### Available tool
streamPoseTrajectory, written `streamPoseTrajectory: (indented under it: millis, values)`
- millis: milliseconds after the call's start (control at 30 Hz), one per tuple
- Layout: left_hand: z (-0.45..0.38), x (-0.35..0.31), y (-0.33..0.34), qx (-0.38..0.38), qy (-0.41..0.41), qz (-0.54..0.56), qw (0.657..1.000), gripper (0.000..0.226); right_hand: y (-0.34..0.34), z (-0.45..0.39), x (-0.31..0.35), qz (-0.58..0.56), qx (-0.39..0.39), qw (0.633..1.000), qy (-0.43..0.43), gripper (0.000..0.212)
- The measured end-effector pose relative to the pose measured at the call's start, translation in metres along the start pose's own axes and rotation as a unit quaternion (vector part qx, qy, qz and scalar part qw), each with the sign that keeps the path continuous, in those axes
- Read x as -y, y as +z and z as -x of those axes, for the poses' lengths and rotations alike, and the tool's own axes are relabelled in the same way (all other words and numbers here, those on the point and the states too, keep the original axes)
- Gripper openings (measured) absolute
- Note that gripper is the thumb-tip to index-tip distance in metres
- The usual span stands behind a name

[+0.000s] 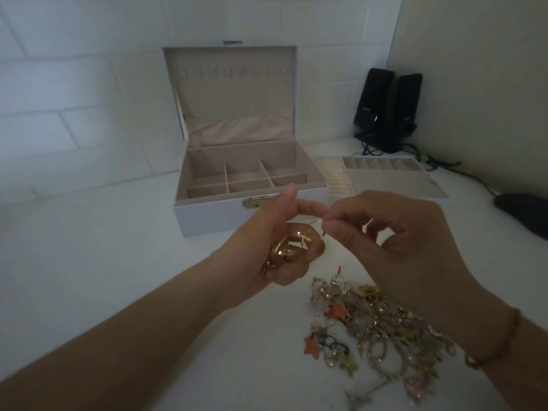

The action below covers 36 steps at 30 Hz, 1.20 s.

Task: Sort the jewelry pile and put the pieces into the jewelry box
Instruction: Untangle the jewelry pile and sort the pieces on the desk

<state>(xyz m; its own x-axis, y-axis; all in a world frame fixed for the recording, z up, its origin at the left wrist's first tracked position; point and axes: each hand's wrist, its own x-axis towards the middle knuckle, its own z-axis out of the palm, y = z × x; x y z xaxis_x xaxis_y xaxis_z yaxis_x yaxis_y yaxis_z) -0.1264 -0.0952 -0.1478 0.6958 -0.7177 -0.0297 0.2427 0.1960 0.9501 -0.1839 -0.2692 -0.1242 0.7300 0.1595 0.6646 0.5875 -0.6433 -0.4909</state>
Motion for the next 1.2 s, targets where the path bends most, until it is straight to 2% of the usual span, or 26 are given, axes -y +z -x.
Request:
streamPoseTrajectory:
  millis: [133, 333, 500, 633, 667, 733, 767, 800, 833, 867, 900, 933, 1000, 1067, 1133, 1200]
  values:
    - [0.0, 0.002, 0.002, 0.009, -0.004, -0.022, 1.0, 0.062, 0.01, 0.004, -0.001, 0.056, 0.051, 0.997, -0.029, 0.011]
    - [0.002, 0.003, 0.006, 0.021, 0.034, -0.123, 0.992, 0.055, 0.012, 0.007, 0.0, 0.115, 0.063, 0.991, -0.004, 0.013]
    - [0.003, 0.003, 0.004, 0.036, 0.04, -0.129, 0.99, 0.055, 0.01, 0.004, -0.003, 0.096, 0.091, 0.99, -0.043, 0.016]
    - [0.002, 0.0, 0.005, 0.057, 0.005, -0.082, 0.995, 0.063, 0.007, 0.0, -0.013, 0.114, 0.089, 0.987, -0.071, 0.015]
    - [-0.001, 0.0, 0.005, 0.038, 0.006, -0.07, 0.997, 0.062, 0.004, -0.002, -0.017, 0.117, 0.073, 0.988, -0.063, 0.013]
    - [-0.009, 0.003, -0.003, -0.053, 0.04, -0.073, 0.995, 0.052, -0.003, -0.009, -0.027, 0.124, 0.039, 0.991, -0.018, 0.009]
    - [-0.013, 0.007, -0.01, -0.109, 0.08, -0.135, 0.982, 0.046, -0.006, -0.012, -0.034, 0.132, 0.022, 0.991, 0.018, 0.009]
    - [-0.016, 0.011, -0.017, -0.153, 0.134, -0.265, 0.942, 0.04, -0.008, -0.015, -0.043, 0.143, 0.01, 0.988, 0.054, 0.009]
    - [-0.016, 0.014, -0.023, -0.158, 0.182, -0.424, 0.873, 0.037, -0.009, -0.018, -0.053, 0.157, 0.008, 0.984, 0.088, 0.008]
    - [-0.017, 0.018, -0.027, -0.123, 0.208, -0.552, 0.798, 0.037, -0.009, -0.018, -0.063, 0.171, 0.017, 0.978, 0.119, 0.008]
    - [-0.018, 0.022, -0.029, -0.073, 0.207, -0.63, 0.744, 0.039, -0.009, -0.018, -0.072, 0.185, 0.036, 0.972, 0.141, 0.009]
    - [-0.019, 0.025, -0.03, -0.03, 0.187, -0.676, 0.712, 0.044, -0.008, -0.017, -0.079, 0.198, 0.059, 0.966, 0.157, 0.01]
    - [-0.022, 0.027, -0.026, 0.011, 0.14, -0.718, 0.682, 0.052, -0.008, -0.015, -0.09, 0.214, 0.1, 0.954, 0.183, 0.013]
    - [-0.022, 0.027, -0.024, 0.002, 0.115, -0.721, 0.683, 0.055, -0.008, -0.015, -0.094, 0.209, 0.111, 0.951, 0.2, 0.011]
    - [-0.022, 0.025, -0.026, -0.011, 0.129, -0.725, 0.676, 0.052, -0.006, -0.017, -0.097, 0.204, 0.102, 0.952, 0.205, 0.011]
    - [-0.021, 0.023, -0.03, -0.014, 0.157, -0.747, 0.646, 0.044, -0.003, -0.018, -0.099, 0.202, 0.095, 0.953, 0.203, 0.011]
